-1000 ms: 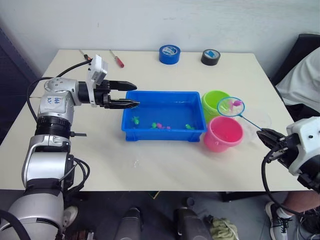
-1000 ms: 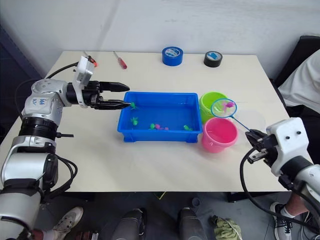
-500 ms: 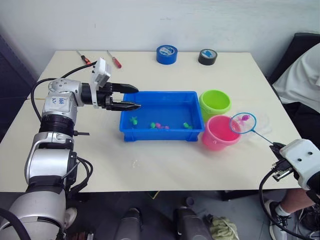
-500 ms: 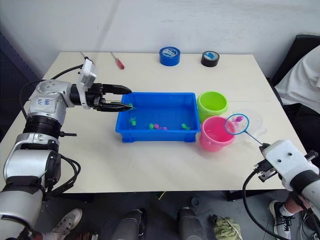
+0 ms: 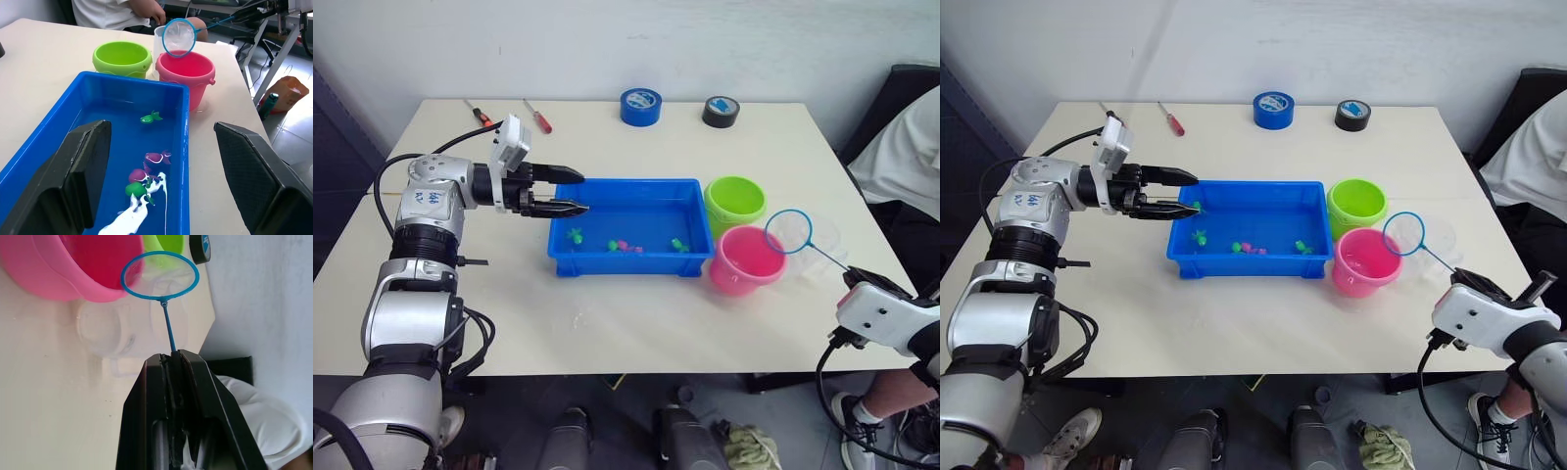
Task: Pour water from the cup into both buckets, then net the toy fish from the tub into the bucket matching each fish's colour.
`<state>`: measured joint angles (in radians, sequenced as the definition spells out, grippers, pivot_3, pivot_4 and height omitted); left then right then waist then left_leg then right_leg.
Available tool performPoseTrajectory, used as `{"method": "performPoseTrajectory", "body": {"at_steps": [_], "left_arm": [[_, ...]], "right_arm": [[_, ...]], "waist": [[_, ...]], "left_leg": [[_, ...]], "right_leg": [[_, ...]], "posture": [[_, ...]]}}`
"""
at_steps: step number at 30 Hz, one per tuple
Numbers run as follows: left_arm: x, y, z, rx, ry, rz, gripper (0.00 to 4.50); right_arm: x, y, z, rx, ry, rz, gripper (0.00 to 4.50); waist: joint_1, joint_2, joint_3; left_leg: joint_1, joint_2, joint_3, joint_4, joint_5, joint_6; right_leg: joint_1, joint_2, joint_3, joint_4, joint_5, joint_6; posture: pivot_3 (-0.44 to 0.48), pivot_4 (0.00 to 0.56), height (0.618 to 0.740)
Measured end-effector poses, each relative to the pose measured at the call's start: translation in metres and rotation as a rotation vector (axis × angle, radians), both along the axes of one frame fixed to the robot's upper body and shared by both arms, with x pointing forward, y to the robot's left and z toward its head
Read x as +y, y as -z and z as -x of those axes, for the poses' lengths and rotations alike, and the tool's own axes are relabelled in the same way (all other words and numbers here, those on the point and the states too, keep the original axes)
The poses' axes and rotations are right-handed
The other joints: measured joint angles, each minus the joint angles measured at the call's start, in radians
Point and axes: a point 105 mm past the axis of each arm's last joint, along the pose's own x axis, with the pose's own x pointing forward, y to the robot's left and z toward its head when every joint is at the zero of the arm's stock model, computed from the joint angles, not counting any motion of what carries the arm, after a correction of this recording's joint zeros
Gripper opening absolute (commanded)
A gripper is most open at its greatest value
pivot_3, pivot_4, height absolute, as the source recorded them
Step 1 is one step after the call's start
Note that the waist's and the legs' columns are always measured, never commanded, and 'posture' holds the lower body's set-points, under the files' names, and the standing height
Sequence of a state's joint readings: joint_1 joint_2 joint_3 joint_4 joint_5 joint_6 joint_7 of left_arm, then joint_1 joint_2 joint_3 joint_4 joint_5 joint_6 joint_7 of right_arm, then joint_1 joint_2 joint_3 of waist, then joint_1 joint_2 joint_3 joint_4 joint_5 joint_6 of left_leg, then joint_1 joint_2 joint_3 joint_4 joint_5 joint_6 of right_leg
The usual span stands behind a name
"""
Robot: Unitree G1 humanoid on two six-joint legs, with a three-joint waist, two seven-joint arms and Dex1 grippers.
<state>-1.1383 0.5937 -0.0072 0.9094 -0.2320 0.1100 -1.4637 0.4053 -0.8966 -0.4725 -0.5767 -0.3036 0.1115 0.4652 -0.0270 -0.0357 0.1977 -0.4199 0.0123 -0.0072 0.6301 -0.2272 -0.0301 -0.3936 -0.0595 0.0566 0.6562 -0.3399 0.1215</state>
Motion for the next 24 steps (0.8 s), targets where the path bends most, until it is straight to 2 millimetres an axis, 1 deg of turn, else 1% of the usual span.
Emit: {"method": "performPoseTrajectory", "body": {"at_steps": [6,9,11,12,14,16,18,20,23,24], "left_arm": [[0.001,0.0,0.0,-0.001,-0.003,-0.002,3.69],[0.002,-0.001,0.0,-0.002,-0.005,-0.003,3.69],[0.004,0.0,0.0,-0.002,-0.009,-0.005,3.69],[0.006,0.0,0.001,0.001,-0.014,-0.008,3.69],[0.007,0.0,0.002,0.008,-0.014,-0.012,3.69],[0.018,-0.002,0.006,0.019,-0.034,-0.031,3.69],[0.027,-0.003,0.008,0.02,-0.062,-0.032,3.69],[0.037,-0.003,0.01,0.016,-0.095,-0.034,3.69],[0.046,0.005,0.016,0.034,-0.127,-0.043,3.69],[0.047,0.007,0.018,0.043,-0.13,-0.049,3.69]], "right_arm": [[0.002,-0.003,-0.002,-0.027,-0.032,0.075,0.0],[0.005,-0.001,-0.002,-0.031,-0.047,0.05,0.0],[0.009,-0.002,-0.002,-0.024,-0.06,0.0,0.0],[0.014,-0.006,-0.004,-0.029,-0.071,-0.038,0.0],[0.025,-0.022,-0.009,-0.061,-0.104,-0.127,0.0],[0.04,-0.045,-0.018,-0.088,-0.165,-0.246,0.0],[0.048,-0.057,-0.024,-0.072,-0.199,-0.325,0.0],[0.06,-0.059,-0.032,-0.023,-0.239,-0.4,0.0],[0.083,-0.05,-0.044,0.09,-0.316,-0.461,0.0],[0.087,-0.046,-0.047,0.122,-0.323,-0.474,0.0]], "waist": [[0.001,0.0,0.0],[0.0,0.0,0.0],[-0.002,0.0,0.0],[-0.004,0.0,0.0],[-0.007,0.0,0.0],[-0.014,0.0,0.0],[-0.011,0.0,0.0],[-0.006,0.0,0.0],[-0.004,0.0,0.0],[-0.003,0.0,0.0]], "left_leg": [[0.0,0.0,0.0,0.0,0.0,0.0],[0.0,0.0,0.0,0.0,0.0,0.0],[0.0,0.0,0.0,0.0,0.0,0.0],[0.001,0.0,0.001,0.001,0.0,0.0],[0.002,0.001,0.001,0.001,0.001,-0.001],[0.004,0.001,0.0,0.0,0.001,-0.002],[0.007,0.002,0.0,-0.001,0.001,-0.002],[0.008,0.002,-0.001,-0.001,0.001,-0.003],[0.008,0.003,-0.001,-0.002,0.001,-0.003],[0.007,0.003,-0.001,-0.001,0.001,-0.002]], "right_leg": [[0.0,0.0,0.0,0.0,0.0,0.0],[0.0,0.0,0.0,0.001,0.0,0.0],[0.0,0.0,0.0,0.001,0.0,0.0],[0.0,0.0,0.001,0.002,0.0,0.0],[0.0,0.0,0.001,0.003,0.0,0.0],[0.001,0.0,0.001,0.005,0.0,0.0],[0.003,0.0,0.001,0.004,0.0,0.0],[0.004,0.0,0.001,0.004,0.0,-0.001],[0.003,-0.002,0.002,0.004,0.0,-0.001],[0.003,-0.002,0.002,0.004,0.0,-0.001]], "posture": [[0.0,0.15,0.734],[0.0,0.15,0.734],[0.0,0.15,0.734],[0.0,0.15,0.734],[0.0,0.15,0.734],[0.0,0.15,0.734],[0.0,0.15,0.734],[0.0,0.15,0.734],[0.0,0.15,0.734],[0.0,0.15,0.734]]}}
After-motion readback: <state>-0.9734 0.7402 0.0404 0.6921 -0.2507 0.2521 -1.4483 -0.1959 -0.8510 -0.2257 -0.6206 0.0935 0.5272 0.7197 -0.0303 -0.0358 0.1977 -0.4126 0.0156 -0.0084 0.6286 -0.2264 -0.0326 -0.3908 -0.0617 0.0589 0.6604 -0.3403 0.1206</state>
